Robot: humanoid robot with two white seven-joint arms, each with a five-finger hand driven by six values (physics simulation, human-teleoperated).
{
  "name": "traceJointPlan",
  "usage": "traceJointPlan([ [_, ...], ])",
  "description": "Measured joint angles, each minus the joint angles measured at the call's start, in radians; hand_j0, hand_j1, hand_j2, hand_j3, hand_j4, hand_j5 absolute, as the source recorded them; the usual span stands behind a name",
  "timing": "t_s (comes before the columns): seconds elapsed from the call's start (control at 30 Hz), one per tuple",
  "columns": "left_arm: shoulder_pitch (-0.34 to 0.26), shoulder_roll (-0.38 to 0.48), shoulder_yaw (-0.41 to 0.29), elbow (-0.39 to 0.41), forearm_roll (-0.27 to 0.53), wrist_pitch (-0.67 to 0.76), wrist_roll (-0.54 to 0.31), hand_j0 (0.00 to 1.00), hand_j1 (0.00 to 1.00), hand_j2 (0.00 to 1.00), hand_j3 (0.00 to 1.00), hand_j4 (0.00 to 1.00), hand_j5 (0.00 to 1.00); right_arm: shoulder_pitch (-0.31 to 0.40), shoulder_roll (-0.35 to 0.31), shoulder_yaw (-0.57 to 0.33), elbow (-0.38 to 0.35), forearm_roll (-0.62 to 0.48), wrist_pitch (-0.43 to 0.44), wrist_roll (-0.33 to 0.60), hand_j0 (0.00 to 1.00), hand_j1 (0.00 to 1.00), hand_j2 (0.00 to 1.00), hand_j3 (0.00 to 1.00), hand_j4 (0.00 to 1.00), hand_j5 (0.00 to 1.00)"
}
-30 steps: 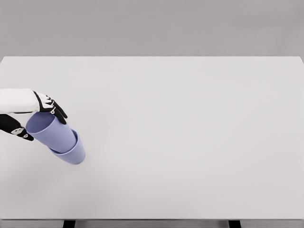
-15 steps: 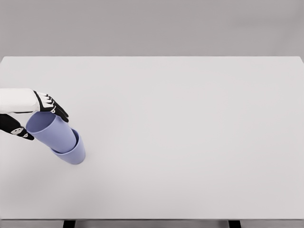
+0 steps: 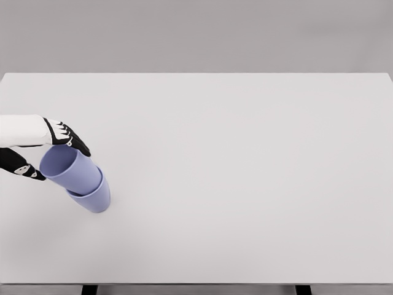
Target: Place the right cup on the left cup with left arm
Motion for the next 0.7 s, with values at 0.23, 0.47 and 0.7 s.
traceJointPlan([
  [0.23,0.001,0.001,-0.001,-0.003,-0.001,0.000,0.000,0.94,0.94,0.94,0.94,0.94,0.94,0.000,0.000,0.000,0.000,0.000,0.000,0.000,1.00,1.00,1.00,1.00,1.00,1.00],
  [0.47,0.002,0.002,-0.002,-0.004,-0.005,0.000,0.000,1.00,1.00,1.00,1.00,1.00,1.00,0.000,0.000,0.000,0.000,0.000,0.000,0.000,1.00,1.00,1.00,1.00,1.00,1.00],
  [0.7,-0.002,0.005,0.021,-0.002,-0.006,0.000,0.000,1.00,1.00,1.00,1.00,1.00,1.00,0.000,0.000,0.000,0.000,0.000,0.000,0.000,1.00,1.00,1.00,1.00,1.00,1.00],
])
